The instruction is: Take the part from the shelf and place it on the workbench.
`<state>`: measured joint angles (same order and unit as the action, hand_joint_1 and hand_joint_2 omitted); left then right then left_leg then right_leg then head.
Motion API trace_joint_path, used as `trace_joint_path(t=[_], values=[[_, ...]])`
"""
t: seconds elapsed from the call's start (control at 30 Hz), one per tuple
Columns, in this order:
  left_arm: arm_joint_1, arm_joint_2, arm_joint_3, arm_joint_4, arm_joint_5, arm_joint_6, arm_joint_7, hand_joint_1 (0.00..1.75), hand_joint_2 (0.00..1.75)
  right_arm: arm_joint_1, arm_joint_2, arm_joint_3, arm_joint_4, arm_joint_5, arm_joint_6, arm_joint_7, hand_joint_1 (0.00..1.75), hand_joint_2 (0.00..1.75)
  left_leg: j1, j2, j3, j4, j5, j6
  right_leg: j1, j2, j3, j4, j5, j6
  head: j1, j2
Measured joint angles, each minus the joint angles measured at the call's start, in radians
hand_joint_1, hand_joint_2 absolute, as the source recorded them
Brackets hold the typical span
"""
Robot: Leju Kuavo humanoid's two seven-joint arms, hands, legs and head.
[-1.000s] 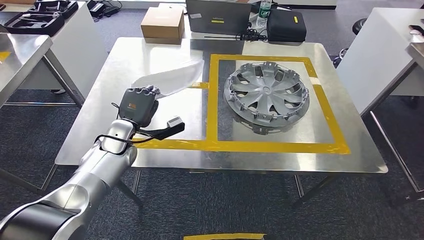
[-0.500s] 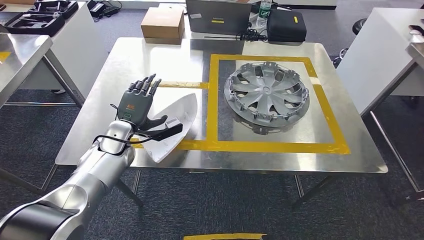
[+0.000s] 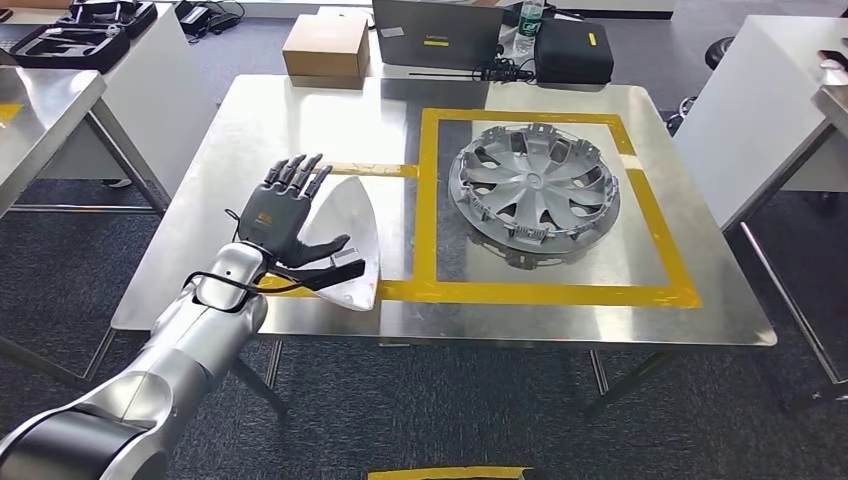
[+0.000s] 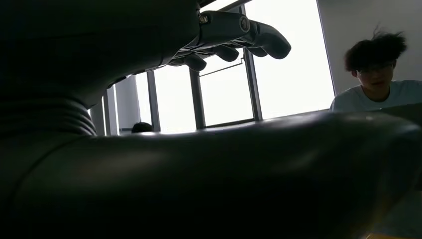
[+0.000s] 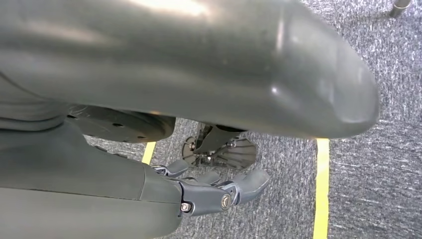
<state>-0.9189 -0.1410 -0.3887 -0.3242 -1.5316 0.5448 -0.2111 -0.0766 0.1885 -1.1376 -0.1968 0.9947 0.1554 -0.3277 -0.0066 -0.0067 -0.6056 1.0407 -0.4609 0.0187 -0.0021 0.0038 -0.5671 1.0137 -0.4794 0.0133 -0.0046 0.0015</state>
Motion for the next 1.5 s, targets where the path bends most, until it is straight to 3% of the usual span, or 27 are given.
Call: trace_joint_path(t=[0.1, 0.13, 0.2, 0.23, 0.27, 0.3, 0.37, 0.43, 0.57, 0.63, 0.73, 0.77, 0.8, 0.83, 0.93, 1.0, 1.07, 1.1, 1.13, 1.23, 1.27, 1.3, 1.33, 1.37, 1.43, 1.5], values=[[-0.002, -0.001, 0.000, -0.005, 0.000, 0.000, 0.002, 0.00, 0.00, -0.002, 0.001, 0.000, 0.000, -0.003, -0.001, 0.000, 0.00, 0.00, 0.007, 0.003, 0.006, -0.018, 0.014, 0.011, 0.001, 0.000, -0.008, 0.022, -0.019, 0.010, 0.002, 0.000], [-0.003, -0.002, 0.000, -0.006, 0.000, 0.000, 0.004, 0.00, 0.00, -0.002, 0.001, 0.000, 0.000, -0.004, -0.002, 0.001, 0.00, 0.00, 0.011, 0.004, 0.007, -0.024, 0.019, 0.015, 0.000, 0.001, -0.024, 0.059, -0.044, 0.013, 0.004, 0.000], [-0.004, -0.005, 0.000, -0.006, -0.001, -0.001, 0.009, 0.00, 0.00, -0.003, 0.001, 0.000, 0.000, -0.004, -0.002, 0.002, 0.00, 0.00, 0.012, 0.006, 0.005, -0.026, 0.023, 0.018, -0.006, 0.000, -0.081, 0.185, -0.110, 0.021, 0.007, 0.000], [-0.002, -0.005, 0.000, -0.006, -0.001, -0.002, 0.011, 0.00, 0.00, -0.003, 0.001, 0.000, 0.000, -0.004, -0.001, 0.002, 0.00, 0.00, 0.013, 0.006, 0.002, -0.024, 0.023, 0.017, -0.009, 0.000, -0.109, 0.244, -0.130, 0.025, 0.007, 0.000], [0.000, -0.006, 0.000, -0.006, -0.002, -0.004, 0.011, 0.00, 0.00, -0.003, 0.001, 0.000, 0.000, -0.002, -0.001, 0.002, 0.00, 0.00, 0.014, 0.007, 0.000, -0.022, 0.024, 0.016, -0.013, 0.000, -0.124, 0.276, -0.132, 0.028, 0.007, 0.000], [0.001, -0.006, 0.000, -0.006, -0.002, -0.006, 0.011, 0.00, 0.00, -0.003, 0.001, 0.000, 0.000, -0.001, -0.001, 0.002, 0.00, 0.00, 0.016, 0.007, -0.003, -0.020, 0.024, 0.013, -0.017, 0.000, -0.120, 0.270, -0.114, 0.032, 0.007, 0.000], [0.001, -0.005, 0.000, -0.006, -0.002, -0.010, 0.011, 0.00, 0.00, -0.004, 0.001, 0.000, 0.000, 0.001, 0.000, 0.002, 0.00, 0.00, 0.022, 0.007, -0.008, -0.011, 0.024, 0.003, -0.027, -0.002, -0.062, 0.154, -0.051, 0.041, 0.007, 0.000], [0.000, -0.004, 0.000, -0.006, -0.002, -0.013, 0.010, 0.00, 0.00, -0.006, 0.003, 0.000, 0.000, 0.002, 0.002, 0.002, 0.00, 0.00, 0.022, 0.004, -0.017, -0.002, 0.025, -0.013, -0.029, 0.001, -0.010, 0.051, -0.013, 0.040, 0.010, 0.000], [-0.002, 0.000, 0.000, -0.007, -0.003, -0.021, 0.011, 0.00, 0.00, -0.009, 0.005, 0.000, 0.000, 0.007, 0.006, 0.004, 0.00, 0.00, 0.022, 0.001, -0.028, 0.001, 0.034, -0.045, -0.025, 0.006, -0.017, 0.031, -0.004, 0.001, 0.012, 0.000], [-0.003, 0.007, 0.000, -0.007, -0.003, -0.024, 0.011, 0.00, 0.00, -0.009, 0.005, 0.000, 0.000, 0.010, 0.006, 0.005, 0.00, 0.00, 0.025, 0.002, -0.049, 0.044, -0.010, -0.054, -0.025, 0.004, -0.029, 0.027, 0.009, -0.018, 0.011, 0.000], [-0.005, 0.019, 0.000, -0.007, -0.004, -0.026, 0.015, 0.00, 0.00, -0.010, 0.005, 0.000, 0.000, 0.016, 0.005, 0.006, 0.00, 0.00, 0.025, 0.002, -0.105, 0.223, -0.130, -0.058, -0.018, 0.002, -0.055, 0.027, 0.031, -0.034, 0.009, 0.000], [-0.005, 0.023, 0.000, -0.006, -0.004, -0.026, 0.015, 0.00, 0.00, -0.010, 0.005, 0.001, 0.000, 0.018, 0.003, 0.005, 0.00, 0.00, 0.025, 0.002, -0.110, 0.263, -0.145, -0.057, -0.016, 0.002, -0.066, 0.027, 0.039, -0.035, 0.009, 0.000], [-0.006, 0.029, 0.000, -0.006, -0.003, -0.025, 0.013, 0.00, 0.00, -0.010, 0.005, 0.001, 0.000, 0.020, 0.001, 0.005, 0.00, 0.00, 0.024, 0.002, -0.098, 0.266, -0.140, -0.054, -0.013, 0.002, -0.076, 0.028, 0.047, -0.035, 0.009, 0.000], [-0.006, 0.033, 0.000, -0.006, -0.003, -0.024, 0.010, 0.00, 0.00, -0.010, 0.005, 0.001, 0.000, 0.021, 0.000, 0.004, 0.00, 0.00, 0.023, 0.002, -0.068, 0.236, -0.121, -0.049, -0.011, 0.002, -0.086, 0.028, 0.055, -0.035, 0.009, 0.000], [-0.011, 0.047, 0.000, -0.008, -0.002, -0.021, 0.002, 0.00, 0.00, -0.010, 0.006, 0.005, 0.000, 0.028, 0.000, 0.005, 0.00, 0.00, 0.013, 0.003, 0.063, 0.048, -0.078, -0.032, -0.006, 0.002, -0.108, 0.028, 0.079, -0.025, 0.010, 0.000], [-0.013, 0.057, 0.000, -0.008, -0.001, -0.016, -0.002, 0.00, 0.00, -0.010, 0.008, 0.009, 0.000, 0.034, 0.001, 0.007, 0.00, 0.00, 0.004, 0.004, 0.087, -0.005, -0.076, -0.026, -0.007, 0.000, -0.112, 0.024, 0.095, -0.012, 0.008, 0.000], [-0.012, 0.068, 0.000, -0.007, 0.000, -0.012, -0.006, 0.00, 0.00, -0.010, 0.008, 0.011, 0.000, 0.038, 0.002, 0.012, 0.00, 0.00, 0.003, 0.007, 0.076, -0.011, -0.058, -0.014, -0.010, 0.000, -0.113, 0.018, 0.107, 0.002, 0.004, 0.000], [-0.012, 0.071, 0.000, -0.007, 0.001, -0.010, -0.008, 0.00, 0.00, -0.010, 0.008, 0.012, 0.000, 0.040, 0.003, 0.014, 0.00, 0.00, 0.006, 0.008, 0.070, -0.015, -0.047, -0.006, -0.011, 0.000, -0.118, 0.024, 0.096, 0.007, 0.005, 0.000], [-0.012, 0.074, 0.000, -0.006, 0.001, -0.009, -0.009, 0.00, 0.00, -0.009, 0.007, 0.013, 0.000, 0.040, 0.003, 0.016, 0.00, 0.00, 0.008, 0.010, 0.063, -0.020, -0.033, 0.002, -0.011, 0.001, -0.128, 0.047, 0.066, 0.012, 0.006, 0.000], [-0.011, 0.078, 0.000, -0.005, 0.001, -0.008, -0.012, 0.00, 0.00, -0.011, 0.007, 0.015, 0.000, 0.042, 0.003, 0.017, 0.00, 0.00, 0.010, 0.011, 0.023, -0.021, 0.003, 0.013, -0.013, 0.000, -0.174, 0.213, -0.069, 0.021, 0.010, 0.000], [-0.010, 0.080, 0.000, -0.004, 0.002, -0.009, -0.014, 0.00, 0.00, -0.011, 0.006, 0.016, 0.000, 0.042, 0.004, 0.017, 0.00, 0.00, 0.010, 0.011, 0.008, -0.019, 0.013, 0.012, -0.013, 0.000, -0.180, 0.262, -0.086, 0.023, 0.010, 0.000], [-0.009, 0.082, 0.000, -0.003, 0.002, -0.011, -0.016, 0.00, 0.00, -0.012, 0.006, 0.016, 0.000, 0.042, 0.004, 0.017, 0.00, 0.00, 0.010, 0.012, -0.007, -0.016, 0.023, 0.011, -0.013, 0.000, -0.173, 0.284, -0.081, 0.024, 0.010, 0.000], [-0.009, 0.083, 0.000, -0.002, 0.002, -0.012, -0.019, 0.00, 0.00, -0.012, 0.005, 0.016, 0.000, 0.042, 0.005, 0.017, 0.00, 0.00, 0.010, 0.012, -0.023, -0.013, 0.033, 0.009, -0.013, 0.000, -0.148, 0.272, -0.060, 0.024, 0.010, 0.000], [-0.009, 0.085, 0.000, -0.002, 0.002, -0.014, -0.022, 0.00, 0.00, -0.012, 0.005, 0.016, 0.000, 0.042, 0.005, 0.016, 0.00, 0.00, 0.010, 0.012, -0.038, -0.009, 0.042, 0.006, -0.013, 0.000, -0.106, 0.227, -0.035, 0.022, 0.010, 0.000], [-0.012, 0.088, 0.000, -0.003, 0.003, -0.018, -0.026, 0.00, 0.00, -0.015, 0.003, 0.017, 0.000, 0.042, 0.006, 0.016, 0.00, 0.00, 0.009, 0.013, -0.060, -0.002, 0.058, -0.002, -0.010, 0.000, -0.010, 0.097, -0.029, 0.013, 0.009, 0.000], [-0.015, 0.090, 0.000, -0.003, 0.004, -0.020, -0.030, 0.00, 0.00, -0.016, 0.002, 0.017, 0.000, 0.041, 0.006, 0.014, 0.00, 0.00, 0.009, 0.013, -0.067, -0.002, 0.074, -0.014, -0.004, 0.001, 0.032, 0.024, -0.046, 0.000, 0.010, 0.000]])
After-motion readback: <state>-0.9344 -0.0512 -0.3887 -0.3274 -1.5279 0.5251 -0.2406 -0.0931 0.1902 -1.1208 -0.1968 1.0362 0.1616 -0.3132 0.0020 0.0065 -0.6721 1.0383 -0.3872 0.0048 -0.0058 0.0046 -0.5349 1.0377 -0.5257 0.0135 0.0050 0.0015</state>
